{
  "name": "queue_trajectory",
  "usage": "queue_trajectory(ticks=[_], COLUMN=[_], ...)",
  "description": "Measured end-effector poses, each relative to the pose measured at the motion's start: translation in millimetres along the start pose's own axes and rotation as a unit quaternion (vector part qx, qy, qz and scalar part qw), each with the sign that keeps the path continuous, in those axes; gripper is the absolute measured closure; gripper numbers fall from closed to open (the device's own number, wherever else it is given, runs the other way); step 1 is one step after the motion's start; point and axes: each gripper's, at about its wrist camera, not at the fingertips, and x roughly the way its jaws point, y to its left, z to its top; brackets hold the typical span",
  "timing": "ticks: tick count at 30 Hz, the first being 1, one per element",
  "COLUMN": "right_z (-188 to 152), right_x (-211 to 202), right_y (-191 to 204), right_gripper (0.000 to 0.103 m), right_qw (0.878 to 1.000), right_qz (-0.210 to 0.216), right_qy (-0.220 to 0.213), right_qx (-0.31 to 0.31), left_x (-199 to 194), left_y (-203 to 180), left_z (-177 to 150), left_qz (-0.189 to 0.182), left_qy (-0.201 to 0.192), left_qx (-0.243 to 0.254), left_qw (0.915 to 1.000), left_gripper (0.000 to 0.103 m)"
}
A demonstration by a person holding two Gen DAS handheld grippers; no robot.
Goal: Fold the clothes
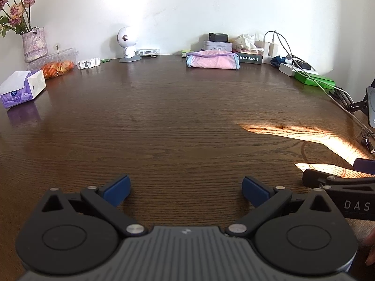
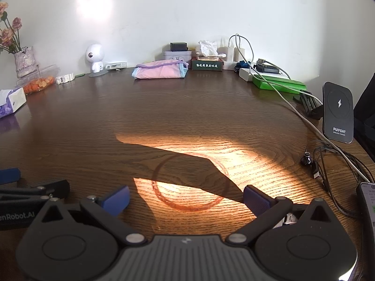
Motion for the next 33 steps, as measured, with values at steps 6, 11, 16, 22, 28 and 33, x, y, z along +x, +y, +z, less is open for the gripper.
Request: queue_trajectory(ticks=[6,11,16,22,28,33], right_z=[-0.1,0.3,1.0,0.3,0.4,0.4], right_x=[0.3,0.9,1.3,0.7,1.0,1.0], right_y=[0.7,1.3,2.0,1.8,2.3,2.4], right_gripper=[0.000,0.000,0.000,0.000,0.000,0.000], right_qw=[1.000,1.000,1.000,1.000,1.000,1.000], right_qz=[-0.001,-0.002,-0.001,0.000,0.002,0.009], right_qy=[0.001,0.002,0.003,0.002,0.003,0.003], right_qx=[0.000,0.000,-0.002,-0.001,-0.004,-0.009], left_x=[-0.1,0.1,-0.3,-0.5,-0.6,-0.6], left_y=[1.7,1.7,1.6,1.2,2.4,2.4], left_z=[0.2,0.6,0.2,-0.2,-0.1,-0.3], left_qz=[-0.002,0.000,0.001,0.002,0.005,0.011], left_qy=[0.001,0.001,0.001,0.001,0.001,0.001], left_qx=[0.000,-0.001,-0.002,-0.002,-0.005,-0.008], left_qw=[1.0000,1.0000,1.0000,1.0000,1.0000,0.9999], left_gripper=[0.000,0.000,0.000,0.000,0.000,0.000])
